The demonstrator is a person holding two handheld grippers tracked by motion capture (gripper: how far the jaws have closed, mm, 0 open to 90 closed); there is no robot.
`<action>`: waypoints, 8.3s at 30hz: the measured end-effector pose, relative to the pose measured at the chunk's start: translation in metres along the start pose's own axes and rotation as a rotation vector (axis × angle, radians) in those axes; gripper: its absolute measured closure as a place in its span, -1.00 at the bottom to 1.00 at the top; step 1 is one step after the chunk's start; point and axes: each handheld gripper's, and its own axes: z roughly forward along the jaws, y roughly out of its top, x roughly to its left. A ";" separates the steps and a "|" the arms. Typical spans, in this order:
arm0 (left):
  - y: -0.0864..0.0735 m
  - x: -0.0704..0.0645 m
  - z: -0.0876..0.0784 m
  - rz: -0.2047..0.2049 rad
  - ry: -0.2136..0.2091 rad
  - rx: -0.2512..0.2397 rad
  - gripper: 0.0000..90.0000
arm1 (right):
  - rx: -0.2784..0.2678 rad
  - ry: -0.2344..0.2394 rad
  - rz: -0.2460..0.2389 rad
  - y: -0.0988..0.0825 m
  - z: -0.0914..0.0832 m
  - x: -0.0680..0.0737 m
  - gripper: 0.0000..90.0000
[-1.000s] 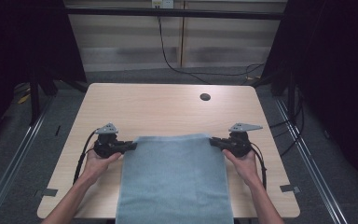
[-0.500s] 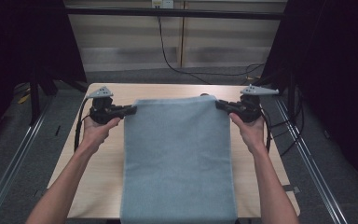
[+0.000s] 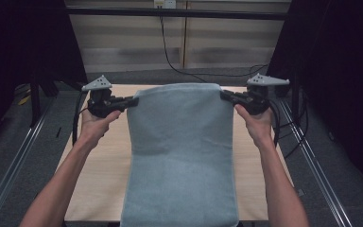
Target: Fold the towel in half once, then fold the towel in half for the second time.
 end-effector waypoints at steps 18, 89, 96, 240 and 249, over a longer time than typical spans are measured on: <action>-0.094 -0.062 -0.054 -0.044 -0.106 0.096 0.87 | 0.098 0.146 -0.016 -0.091 -0.085 0.074 0.93; -0.115 0.065 0.073 -0.251 0.142 0.184 0.88 | 0.270 -0.125 0.153 -0.107 0.100 -0.035 0.93; -0.089 0.046 0.048 -0.176 0.083 0.120 0.88 | 0.147 -0.103 0.115 -0.073 0.067 -0.028 0.94; -0.184 -0.076 -0.019 -0.076 -0.170 0.381 0.21 | 0.507 0.254 0.006 -0.199 -0.028 0.100 0.30; -0.153 -0.064 -0.022 -0.084 -0.124 0.288 0.13 | 0.408 0.184 -0.001 -0.172 -0.039 0.087 0.26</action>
